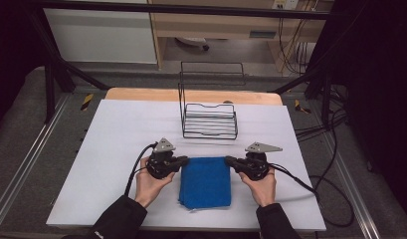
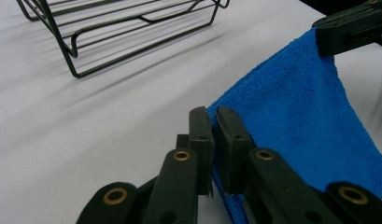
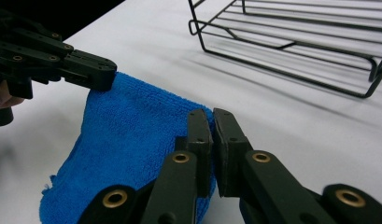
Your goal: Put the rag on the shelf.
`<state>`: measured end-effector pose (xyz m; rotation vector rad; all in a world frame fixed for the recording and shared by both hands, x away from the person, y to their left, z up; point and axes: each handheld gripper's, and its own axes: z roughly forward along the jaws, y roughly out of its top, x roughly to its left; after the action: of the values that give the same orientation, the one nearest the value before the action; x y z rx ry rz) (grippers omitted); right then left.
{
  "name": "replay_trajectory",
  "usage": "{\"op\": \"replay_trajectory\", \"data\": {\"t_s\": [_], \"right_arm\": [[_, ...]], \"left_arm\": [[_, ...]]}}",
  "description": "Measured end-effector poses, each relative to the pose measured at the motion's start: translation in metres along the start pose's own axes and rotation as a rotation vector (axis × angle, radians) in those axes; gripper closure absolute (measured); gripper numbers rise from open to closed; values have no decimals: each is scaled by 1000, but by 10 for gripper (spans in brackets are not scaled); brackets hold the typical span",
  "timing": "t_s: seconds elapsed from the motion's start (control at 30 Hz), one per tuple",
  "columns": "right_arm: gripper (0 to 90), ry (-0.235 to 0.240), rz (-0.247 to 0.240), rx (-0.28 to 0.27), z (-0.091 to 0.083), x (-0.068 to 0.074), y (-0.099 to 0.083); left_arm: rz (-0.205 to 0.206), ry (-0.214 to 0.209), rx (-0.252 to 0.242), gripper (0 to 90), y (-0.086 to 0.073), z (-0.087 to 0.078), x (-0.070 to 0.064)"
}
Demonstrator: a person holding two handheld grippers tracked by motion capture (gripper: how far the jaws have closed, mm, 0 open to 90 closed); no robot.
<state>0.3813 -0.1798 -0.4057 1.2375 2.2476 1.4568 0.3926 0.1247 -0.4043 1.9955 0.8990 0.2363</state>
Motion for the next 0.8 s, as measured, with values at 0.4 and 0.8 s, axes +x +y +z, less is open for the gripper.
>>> {"op": "replay_trajectory", "data": {"t_s": [0.4, 0.8], "right_arm": [[869, -9, -54, -74, -15, 7, 10], [869, -11, -85, -129, -26, 13, 17]], "left_arm": [[20, 1, -82, 854, 9, -16, -10], [34, 7, -157, 854, 17, -29, -15]]}}
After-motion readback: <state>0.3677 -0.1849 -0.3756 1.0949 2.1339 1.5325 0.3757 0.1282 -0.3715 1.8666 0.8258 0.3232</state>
